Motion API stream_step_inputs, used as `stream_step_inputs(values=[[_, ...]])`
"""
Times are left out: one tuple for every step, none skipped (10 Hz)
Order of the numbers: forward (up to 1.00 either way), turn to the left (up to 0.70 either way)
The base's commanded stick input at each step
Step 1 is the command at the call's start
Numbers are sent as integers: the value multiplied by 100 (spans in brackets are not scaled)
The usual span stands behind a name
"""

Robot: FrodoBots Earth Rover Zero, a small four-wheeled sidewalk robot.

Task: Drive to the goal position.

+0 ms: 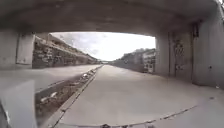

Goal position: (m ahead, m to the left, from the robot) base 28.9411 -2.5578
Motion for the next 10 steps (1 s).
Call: stream_step_inputs(values=[[70,0],[70,0],[70,0],[70,0],[70,0],[70,0],[70,0],[70,0],[70,0],[70,0]])
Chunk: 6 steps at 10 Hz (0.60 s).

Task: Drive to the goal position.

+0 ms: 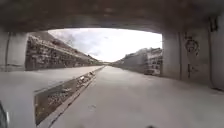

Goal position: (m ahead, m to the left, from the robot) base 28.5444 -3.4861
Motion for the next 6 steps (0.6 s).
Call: stream_step_inputs(values=[[70,0],[70,0],[70,0],[70,0],[70,0],[70,0]])
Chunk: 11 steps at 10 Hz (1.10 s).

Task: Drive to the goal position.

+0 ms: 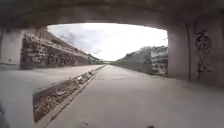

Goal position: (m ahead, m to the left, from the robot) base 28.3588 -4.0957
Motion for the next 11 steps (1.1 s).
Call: stream_step_inputs(values=[[70,0],[70,0],[70,0],[70,0],[70,0],[70,0],[70,0],[70,0],[70,0],[70,0],[70,0]])
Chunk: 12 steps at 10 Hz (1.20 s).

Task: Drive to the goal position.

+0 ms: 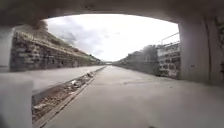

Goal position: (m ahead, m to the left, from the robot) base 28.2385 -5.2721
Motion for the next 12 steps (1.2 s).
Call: stream_step_inputs(values=[[70,0],[70,0],[70,0],[70,0],[70,0],[70,0],[70,0],[70,0],[70,0],[70,0],[70,0],[70,0]])
